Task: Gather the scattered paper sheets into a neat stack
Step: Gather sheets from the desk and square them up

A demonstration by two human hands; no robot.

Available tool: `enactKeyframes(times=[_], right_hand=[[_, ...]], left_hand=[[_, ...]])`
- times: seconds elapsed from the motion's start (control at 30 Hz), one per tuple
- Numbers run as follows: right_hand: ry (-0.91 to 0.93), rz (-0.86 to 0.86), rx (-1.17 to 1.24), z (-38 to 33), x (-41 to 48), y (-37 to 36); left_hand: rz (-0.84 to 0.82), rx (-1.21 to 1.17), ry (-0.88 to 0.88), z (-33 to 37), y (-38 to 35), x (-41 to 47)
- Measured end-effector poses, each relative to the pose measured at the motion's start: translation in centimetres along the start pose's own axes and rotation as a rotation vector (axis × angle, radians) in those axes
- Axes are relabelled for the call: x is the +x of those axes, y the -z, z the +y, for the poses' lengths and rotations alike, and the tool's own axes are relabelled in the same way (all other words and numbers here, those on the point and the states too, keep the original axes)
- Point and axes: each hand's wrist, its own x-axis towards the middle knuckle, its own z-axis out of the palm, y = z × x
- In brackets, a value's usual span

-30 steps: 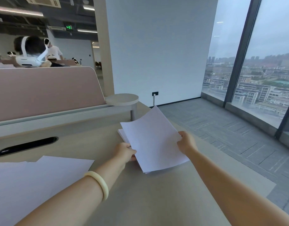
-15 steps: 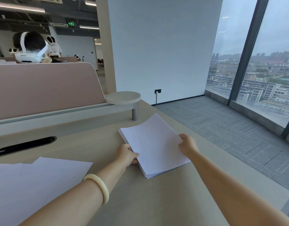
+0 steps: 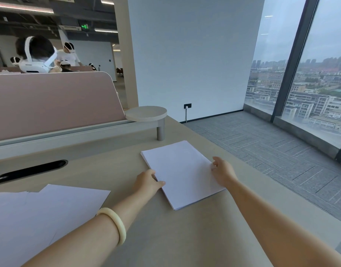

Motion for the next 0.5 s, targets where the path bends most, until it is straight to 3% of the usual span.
enactKeyframes(times=[0.1,0.2,0.5], right_hand=[[-0.021,-0.02,0.048,-0.1,0.3,0.1],[-0.025,-0.058,0.076,-0.2,0.4,0.1],[-0.063,-0.087,0.003,-0.7,0.5,-0.6]], left_hand=[[0.068,0.192,-0.031,0.2,0.2,-0.1],[-0.004,0.329,-0.033,0.4,-0.2,-0.4],[-0.101,0.304,-0.06,0.8,-1.1,-0.7]])
